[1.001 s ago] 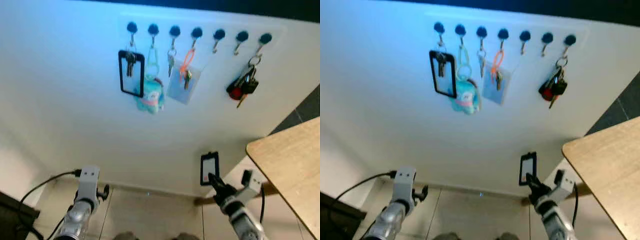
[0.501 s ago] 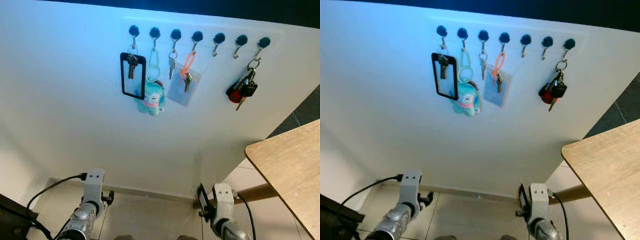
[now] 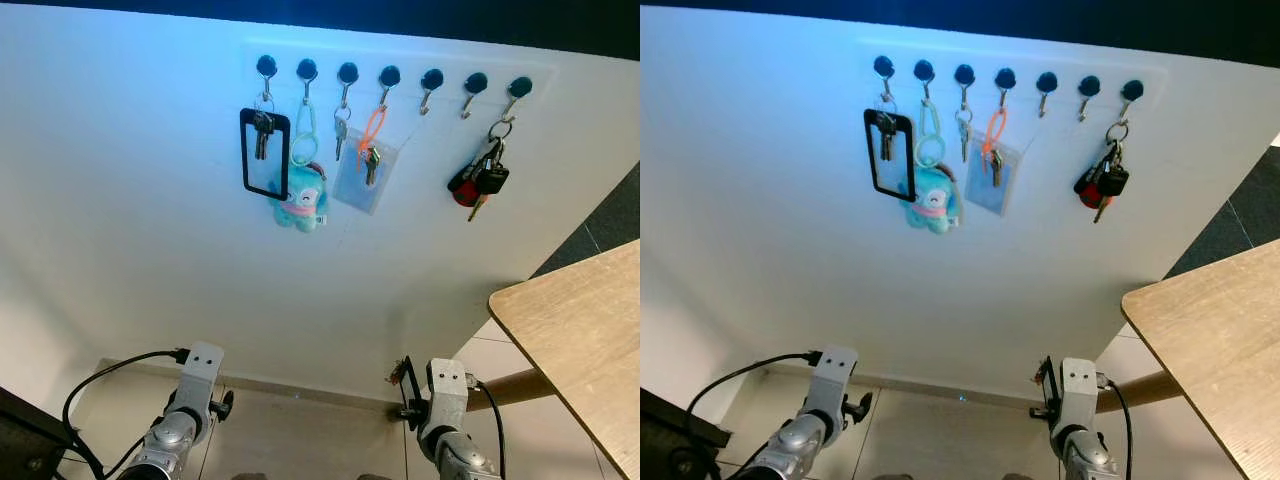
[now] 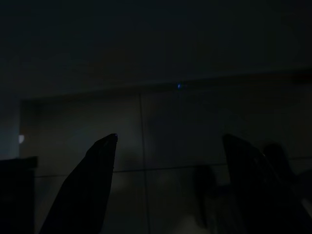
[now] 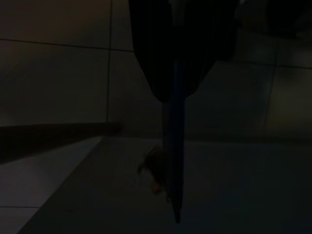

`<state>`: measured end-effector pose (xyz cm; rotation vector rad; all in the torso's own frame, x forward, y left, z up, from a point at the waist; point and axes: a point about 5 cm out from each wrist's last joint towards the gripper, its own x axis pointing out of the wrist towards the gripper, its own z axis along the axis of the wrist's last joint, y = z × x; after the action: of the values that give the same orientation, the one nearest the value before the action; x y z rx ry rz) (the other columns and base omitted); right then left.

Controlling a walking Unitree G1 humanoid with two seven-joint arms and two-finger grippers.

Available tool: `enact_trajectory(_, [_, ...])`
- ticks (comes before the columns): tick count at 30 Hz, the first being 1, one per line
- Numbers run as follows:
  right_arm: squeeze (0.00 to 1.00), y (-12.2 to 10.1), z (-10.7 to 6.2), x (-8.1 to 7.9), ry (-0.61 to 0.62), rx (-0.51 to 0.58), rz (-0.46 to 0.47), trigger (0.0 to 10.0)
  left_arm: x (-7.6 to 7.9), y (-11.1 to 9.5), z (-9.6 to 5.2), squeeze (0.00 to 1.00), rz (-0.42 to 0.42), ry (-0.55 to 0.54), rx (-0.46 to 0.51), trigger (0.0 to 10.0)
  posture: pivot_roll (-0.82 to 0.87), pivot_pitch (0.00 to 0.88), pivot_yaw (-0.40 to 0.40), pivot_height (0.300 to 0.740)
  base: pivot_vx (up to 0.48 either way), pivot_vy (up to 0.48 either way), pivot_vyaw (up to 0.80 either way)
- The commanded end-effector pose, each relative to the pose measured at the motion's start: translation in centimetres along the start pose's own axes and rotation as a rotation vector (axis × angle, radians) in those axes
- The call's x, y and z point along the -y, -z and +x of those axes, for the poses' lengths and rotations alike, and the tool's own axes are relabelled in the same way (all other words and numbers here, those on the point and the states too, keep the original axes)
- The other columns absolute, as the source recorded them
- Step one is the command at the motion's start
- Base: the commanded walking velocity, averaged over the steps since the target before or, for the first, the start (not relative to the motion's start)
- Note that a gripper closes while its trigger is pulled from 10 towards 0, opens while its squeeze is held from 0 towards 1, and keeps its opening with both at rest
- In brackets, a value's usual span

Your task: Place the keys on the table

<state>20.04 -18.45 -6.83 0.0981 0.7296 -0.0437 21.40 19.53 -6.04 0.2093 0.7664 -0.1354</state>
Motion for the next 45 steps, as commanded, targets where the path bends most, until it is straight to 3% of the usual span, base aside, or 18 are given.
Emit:
enact_trajectory(1, [0.00, 0.5, -0.1, -0.1, 0.000, -0.015, -0.019, 10.0, -0.3, 0.1, 0.0, 0.00, 0.042, -0.004, -0.011, 10.0, 0.10, 0.015, -0.045, 0.740, 0.000, 0.000, 0.00])
enact_trajectory(8, [0.00, 1.4, -0.4, -0.3, -0.002, -0.036, 0.002, 10.0, 0.4, 0.3, 0.0, 0.00, -0.014, 0.000, 0.002, 10.0, 0.08, 0.015, -0.038, 0.740, 0.000, 0.000, 0.00])
enact_trajectory(21, [0.00, 2.0, -0.6, -0.5, 0.016, -0.042, 0.046, 10.0, 0.8, 0.7, -0.1, 0.00, 0.036, 0.025, -0.025, 10.0, 0.08, 0.000, -0.031, 0.740, 0.000, 0.000, 0.00])
enact_trajectory(34, [0.00, 2.5, -0.8, -0.5, 0.004, -0.060, 0.060, 10.0, 1.3, 0.9, -0.1, 0.00, 0.028, 0.042, -0.030, 10.0, 0.08, 0.000, -0.033, 0.740, 0.000, 0.000, 0.00])
enact_trajectory(45, [0.00, 2.9, -1.0, -0.6, -0.018, -0.061, 0.058, 10.0, 1.7, 0.8, 0.0, 0.00, 0.015, 0.055, -0.021, 10.0, 0.08, 0.000, -0.035, 0.740, 0.000, 0.000, -0.80])
